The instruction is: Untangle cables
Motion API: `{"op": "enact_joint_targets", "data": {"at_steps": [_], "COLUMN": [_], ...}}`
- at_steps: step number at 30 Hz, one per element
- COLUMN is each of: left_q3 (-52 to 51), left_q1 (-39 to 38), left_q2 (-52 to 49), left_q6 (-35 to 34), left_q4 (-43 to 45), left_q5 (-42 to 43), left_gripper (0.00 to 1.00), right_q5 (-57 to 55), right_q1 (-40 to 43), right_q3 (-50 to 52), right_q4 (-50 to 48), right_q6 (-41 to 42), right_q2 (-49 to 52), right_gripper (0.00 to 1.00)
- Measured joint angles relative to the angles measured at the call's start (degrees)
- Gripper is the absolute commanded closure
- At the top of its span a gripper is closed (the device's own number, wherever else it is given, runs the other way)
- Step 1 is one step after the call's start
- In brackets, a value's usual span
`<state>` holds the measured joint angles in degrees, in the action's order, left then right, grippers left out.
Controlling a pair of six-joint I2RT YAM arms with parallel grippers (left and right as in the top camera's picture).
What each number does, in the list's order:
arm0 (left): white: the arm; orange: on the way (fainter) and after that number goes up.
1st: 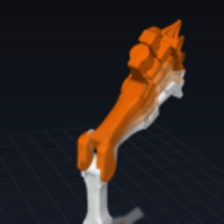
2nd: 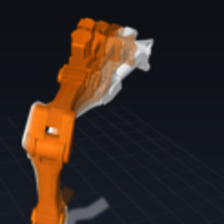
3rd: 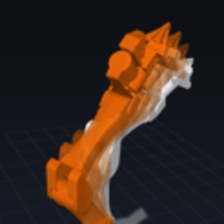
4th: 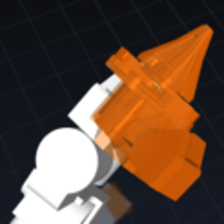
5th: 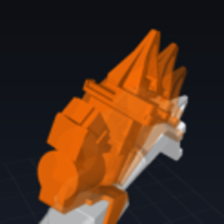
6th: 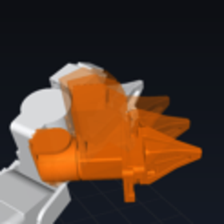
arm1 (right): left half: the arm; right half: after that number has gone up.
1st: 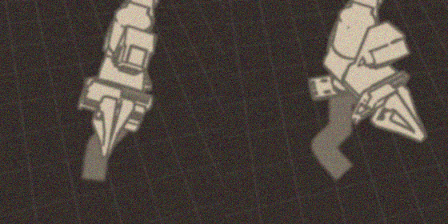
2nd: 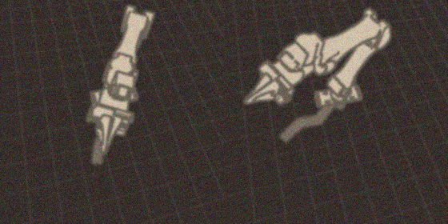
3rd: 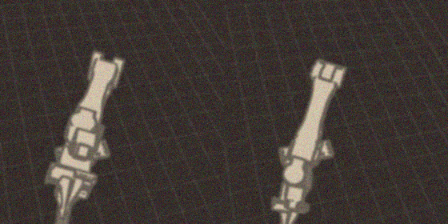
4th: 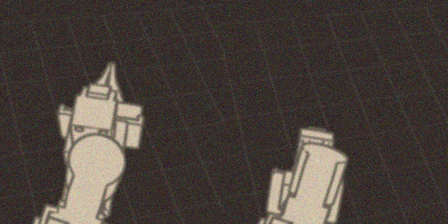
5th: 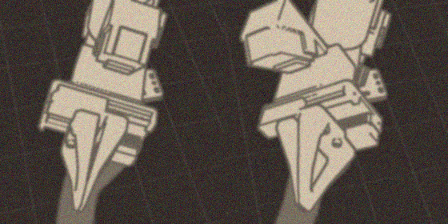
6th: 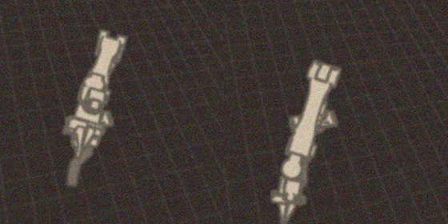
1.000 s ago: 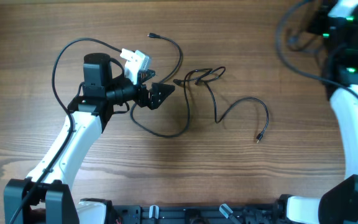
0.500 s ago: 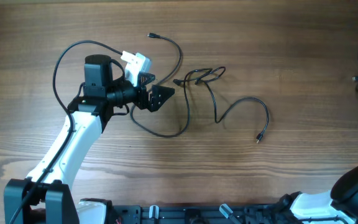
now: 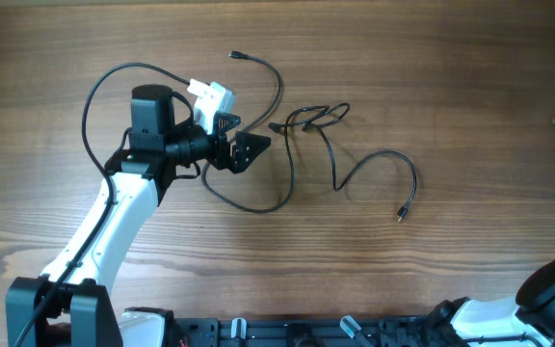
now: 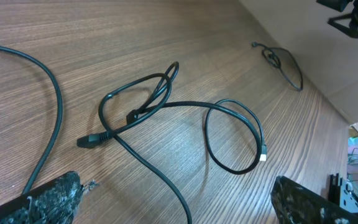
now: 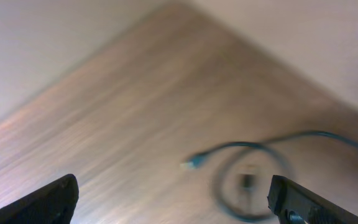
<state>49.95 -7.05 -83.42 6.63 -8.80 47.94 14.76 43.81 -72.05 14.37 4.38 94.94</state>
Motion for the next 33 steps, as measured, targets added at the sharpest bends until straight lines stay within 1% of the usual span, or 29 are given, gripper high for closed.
{"op": "enact_joint_targets", "data": {"at_steps": [2, 4, 5, 6, 8, 10, 14, 19, 24, 28, 29, 30, 31, 32, 33], "left_q3": [0.0, 0.0, 0.0, 0.0, 0.0, 0.0, 0.0, 0.0, 0.0, 0.0, 0.0, 0.0, 0.0, 0.0, 0.0], "left_q1": [0.0, 0.0, 0.0, 0.0, 0.0, 0.0, 0.0, 0.0, 0.0, 0.0, 0.0, 0.0, 0.0, 0.0, 0.0], "left_q2": [0.0, 0.0, 0.0, 0.0, 0.0, 0.0, 0.0, 0.0, 0.0, 0.0, 0.0, 0.0, 0.0, 0.0, 0.0], "left_q6": [0.0, 0.0, 0.0, 0.0, 0.0, 0.0, 0.0, 0.0, 0.0, 0.0, 0.0, 0.0, 0.0, 0.0, 0.0], "left_q4": [0.7, 1.2, 1.3, 1.3, 1.3, 1.3, 1.3, 1.3, 1.3, 1.3, 1.3, 1.3, 1.3, 1.3, 1.3], "left_q5": [0.0, -0.4, -1.4, -3.5, -4.7, -5.3, -9.1, -11.1, -11.7, -11.7, -11.7, -11.7, -11.7, -11.7, -11.7], "left_gripper": [0.00, 0.00, 0.00, 0.00, 0.00, 0.00, 0.00, 0.00, 0.00, 0.00, 0.00, 0.00, 0.00, 0.00, 0.00], "right_q5": [9.8, 19.1, 22.0, 26.6, 28.0, 28.9, 30.1, 25.0, 21.8, 20.9, 20.5, 20.3, 19.9, 19.8, 19.6], "right_q1": [-0.5, -3.1, -5.2, -11.1, -15.4, -23.1, -36.3, -45.8, -52.0, -55.7, -56.7, -57.6, -58.4, -58.7, -58.9], "right_q3": [0.0, 0.0, 0.0, 0.0, -0.2, -0.2, -0.2, -0.2, 0.2, 2.5, 3.8, 5.0, 6.5, 7.4, 8.0], "right_q4": [1.4, 4.3, 6.3, 9.2, 12.8, 15.5, 20.1, 25.9, 32.9, 32.7, 32.0, 30.7, 28.9, 27.7, 26.9], "right_q6": [-2.3, -5.4, -7.2, -11.1, -14.7, -18.0, -21.6, -22.5, -22.8, -22.8, -22.7, -22.8, -22.8, -22.8, -22.7], "right_q2": [0.0, 0.0, 0.0, 0.0, -0.1, -0.1, -0.1, -0.1, -0.1, -0.1, -0.1, -0.1, -0.1, -0.1, -0.1], "right_gripper": [0.00, 0.00, 0.00, 0.00, 0.00, 0.00, 0.00, 0.00, 0.00, 0.00, 0.02, 0.10, 0.22, 0.39, 0.51]}}
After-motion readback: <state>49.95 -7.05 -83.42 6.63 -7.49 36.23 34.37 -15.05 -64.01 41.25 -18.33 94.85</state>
